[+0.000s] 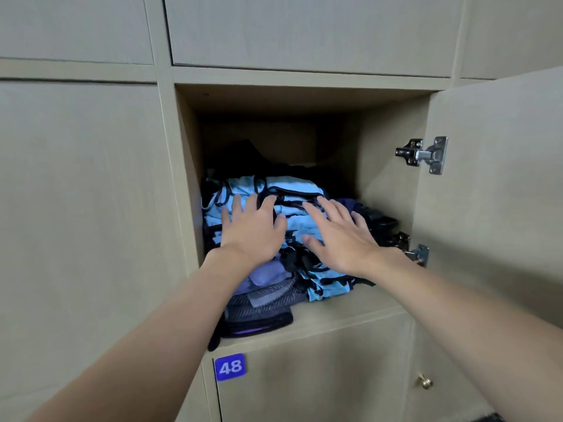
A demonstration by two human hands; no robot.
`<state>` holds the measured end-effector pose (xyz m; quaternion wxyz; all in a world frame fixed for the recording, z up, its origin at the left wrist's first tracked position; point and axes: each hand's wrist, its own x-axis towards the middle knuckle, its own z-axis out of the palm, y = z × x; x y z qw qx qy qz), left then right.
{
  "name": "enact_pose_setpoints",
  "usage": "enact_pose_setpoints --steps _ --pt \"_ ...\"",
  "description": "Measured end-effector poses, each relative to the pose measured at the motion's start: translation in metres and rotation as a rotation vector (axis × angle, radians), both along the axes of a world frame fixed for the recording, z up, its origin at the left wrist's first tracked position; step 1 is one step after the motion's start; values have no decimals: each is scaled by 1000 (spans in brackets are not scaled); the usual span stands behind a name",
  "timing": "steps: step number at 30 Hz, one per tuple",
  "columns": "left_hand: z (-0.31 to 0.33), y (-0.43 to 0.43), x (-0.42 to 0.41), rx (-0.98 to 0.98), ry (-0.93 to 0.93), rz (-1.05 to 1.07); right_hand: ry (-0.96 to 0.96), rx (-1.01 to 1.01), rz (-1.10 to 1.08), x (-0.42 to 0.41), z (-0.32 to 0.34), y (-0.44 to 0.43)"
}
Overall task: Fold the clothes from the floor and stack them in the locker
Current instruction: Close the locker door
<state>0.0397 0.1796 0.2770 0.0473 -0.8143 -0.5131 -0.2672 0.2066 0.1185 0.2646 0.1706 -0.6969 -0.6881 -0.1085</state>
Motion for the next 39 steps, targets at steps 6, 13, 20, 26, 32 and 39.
enact_pose_setpoints --steps 6,13,20,26,32,39 --pt "2 -81 40 113 3 -220 139 179 -108 25 -15 -110" --pt "8 -181 114 175 14 -488 173 382 -391 86 -36 -257" --pt "20 -276 180 300 38 -740 37 731 -605 120 -49 -357" --pt "41 -328 212 453 7 -882 406 785 -496 138 -51 -394" --pt "51 -347 218 603 -3 -1006 670 734 -299 125 -56 -402" --pt "47 -338 187 640 -20 -988 523 903 -284 96 -60 -391"
